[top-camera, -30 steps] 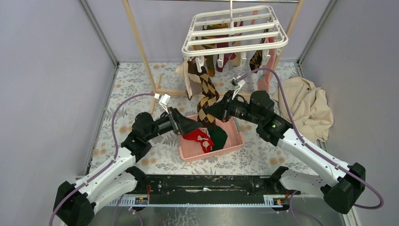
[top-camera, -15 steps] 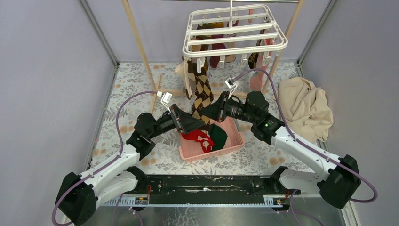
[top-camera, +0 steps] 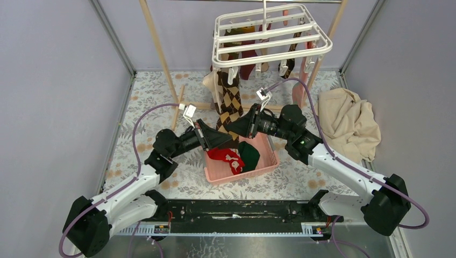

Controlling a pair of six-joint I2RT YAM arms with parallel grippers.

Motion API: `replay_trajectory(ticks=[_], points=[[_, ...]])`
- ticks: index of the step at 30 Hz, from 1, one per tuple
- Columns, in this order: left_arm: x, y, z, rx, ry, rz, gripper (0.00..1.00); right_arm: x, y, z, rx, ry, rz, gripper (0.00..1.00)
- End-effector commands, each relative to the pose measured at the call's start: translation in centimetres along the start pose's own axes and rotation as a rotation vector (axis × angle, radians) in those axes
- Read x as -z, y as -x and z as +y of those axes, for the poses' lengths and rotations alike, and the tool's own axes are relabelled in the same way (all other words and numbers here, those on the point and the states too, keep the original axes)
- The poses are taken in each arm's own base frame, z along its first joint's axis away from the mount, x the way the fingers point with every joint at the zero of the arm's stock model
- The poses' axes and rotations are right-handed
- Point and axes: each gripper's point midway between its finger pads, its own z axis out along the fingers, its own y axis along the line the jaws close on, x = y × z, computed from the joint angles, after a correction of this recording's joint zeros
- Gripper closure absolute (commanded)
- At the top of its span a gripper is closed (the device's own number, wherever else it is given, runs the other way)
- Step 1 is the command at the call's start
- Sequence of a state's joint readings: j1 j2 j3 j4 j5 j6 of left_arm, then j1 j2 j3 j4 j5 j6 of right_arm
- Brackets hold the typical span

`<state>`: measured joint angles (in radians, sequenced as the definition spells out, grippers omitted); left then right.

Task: Remove the socks clipped to the hanger
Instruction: Remove the sock from the hanger.

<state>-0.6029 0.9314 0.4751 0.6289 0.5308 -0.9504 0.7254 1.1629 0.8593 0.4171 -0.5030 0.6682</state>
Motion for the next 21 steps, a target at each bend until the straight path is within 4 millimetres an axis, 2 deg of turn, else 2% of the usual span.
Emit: replay_trajectory(ticks=[1,5,10,15,21], points=[[-0.3,1.4,-1.8,-0.050,-0.036,-0.032,1.00,0.0,1.7,1.1,0.050,0.027,-0.042,0.70],[-0.3,1.9,-1.6,-0.056,0.021,-0.015,1.00,0.8,3.2,-0.8,0.140,-0.134,-0.062,0.52],[-0.5,2.5,-2.1,-0.067,0.035,-0.005,1.00,3.0,6.3,-1.1,0.274,-0.273,-0.137,0.33],[-0.8,2.5,-2.6,-0.061,0.016,0.012,1.00,4.2,9.5,2.2,0.368,-0.218,-0.246,0.25],[-0.9,1.9,-3.4,-0.041,-0.016,0.060,1.00,3.6,13.1,5.7,0.416,-0.105,-0.365,0.24]])
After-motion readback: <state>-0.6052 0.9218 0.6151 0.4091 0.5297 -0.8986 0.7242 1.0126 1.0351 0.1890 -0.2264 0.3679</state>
